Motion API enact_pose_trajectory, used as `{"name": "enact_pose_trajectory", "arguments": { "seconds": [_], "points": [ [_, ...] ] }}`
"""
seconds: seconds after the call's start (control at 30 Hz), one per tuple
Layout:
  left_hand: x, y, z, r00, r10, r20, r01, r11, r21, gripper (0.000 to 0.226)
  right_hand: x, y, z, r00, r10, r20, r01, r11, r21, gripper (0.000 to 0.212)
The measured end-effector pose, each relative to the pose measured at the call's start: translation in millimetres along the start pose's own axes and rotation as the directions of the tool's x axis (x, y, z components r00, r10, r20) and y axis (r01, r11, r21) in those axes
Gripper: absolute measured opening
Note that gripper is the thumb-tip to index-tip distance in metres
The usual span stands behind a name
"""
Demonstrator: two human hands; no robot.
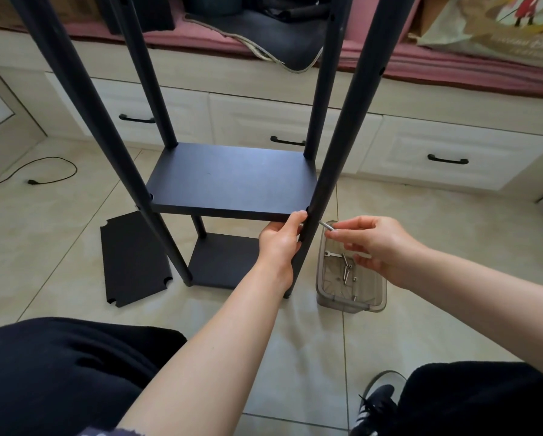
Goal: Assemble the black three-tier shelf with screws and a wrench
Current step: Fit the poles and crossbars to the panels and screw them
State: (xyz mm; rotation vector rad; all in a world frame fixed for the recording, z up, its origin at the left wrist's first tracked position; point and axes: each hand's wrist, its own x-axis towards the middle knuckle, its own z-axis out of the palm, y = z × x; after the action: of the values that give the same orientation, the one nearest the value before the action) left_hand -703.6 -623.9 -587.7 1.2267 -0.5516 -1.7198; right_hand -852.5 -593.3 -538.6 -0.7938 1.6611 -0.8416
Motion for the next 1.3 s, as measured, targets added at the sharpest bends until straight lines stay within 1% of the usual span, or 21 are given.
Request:
{"name": "enact_pose_trajectory", "arguments": {
  "seconds": [0.2, 0.43, 0.6, 0.63, 0.7, 0.8, 0.93, 1.0, 1.13, 1.3],
  "points": [
    [-1.4, 1.6, 0.0, 1.000, 0.000, 0.011, 0.000, 1.000, -0.008, 0.010, 6.1, -0.7, 4.9, 0.999, -0.032, -0.004, 0.031, 0.998, -0.046, 0.023],
    [-1.2, 1.7, 0.2, 1.000, 0.000, 0.017, 0.000, 1.000, 0.001, 0.007, 13.5, -0.3, 11.2, 0.998, -0.064, -0.003, 0.064, 0.997, -0.052, 0.019],
    [-0.2, 1.4, 1.5, 0.999, 0.021, -0.031, -0.019, 0.999, 0.050, 0.009, 15.8, -0.5, 10.4, 0.997, -0.078, 0.009, 0.079, 0.994, -0.073, 0.020],
    [0.3, 1.0, 2.4, 0.999, 0.025, -0.042, -0.022, 0.998, 0.055, 0.010, 16.2, -0.6, 10.0, 0.995, -0.102, 0.009, 0.102, 0.991, -0.090, 0.020],
    [1.0, 0.2, 3.9, 0.998, 0.029, -0.057, -0.026, 0.998, 0.052, 0.009, 16.7, -0.2, 10.2, 0.981, -0.193, 0.002, 0.191, 0.968, -0.162, 0.017],
    [2.4, -0.9, 4.5, 0.997, 0.030, -0.066, -0.026, 0.998, 0.058, 0.010, 17.7, 1.9, 12.4, 0.944, -0.330, 0.001, 0.320, 0.915, -0.246, 0.015],
    [3.4, -1.8, 3.6, 0.998, 0.025, -0.061, -0.020, 0.997, 0.068, 0.019, 19.6, 4.5, 12.5, 0.937, -0.349, -0.012, 0.336, 0.909, -0.248, 0.018],
    [4.3, -3.2, 2.9, 0.998, 0.023, -0.057, -0.020, 0.998, 0.059, 0.020, 19.3, 4.9, 12.9, 0.932, -0.363, -0.015, 0.348, 0.902, -0.254, 0.019],
    [7.4, -3.7, 2.6, 0.998, 0.024, -0.064, -0.023, 0.999, 0.023, 0.015, 16.8, 8.2, 15.4, 0.868, -0.496, -0.011, 0.459, 0.811, -0.364, 0.024],
    [4.9, -3.6, 4.3, 0.999, 0.018, -0.032, -0.019, 0.999, -0.037, 0.009, 14.5, 10.8, 16.0, 0.820, -0.571, -0.018, 0.515, 0.753, -0.409, 0.025]
  ]
}}
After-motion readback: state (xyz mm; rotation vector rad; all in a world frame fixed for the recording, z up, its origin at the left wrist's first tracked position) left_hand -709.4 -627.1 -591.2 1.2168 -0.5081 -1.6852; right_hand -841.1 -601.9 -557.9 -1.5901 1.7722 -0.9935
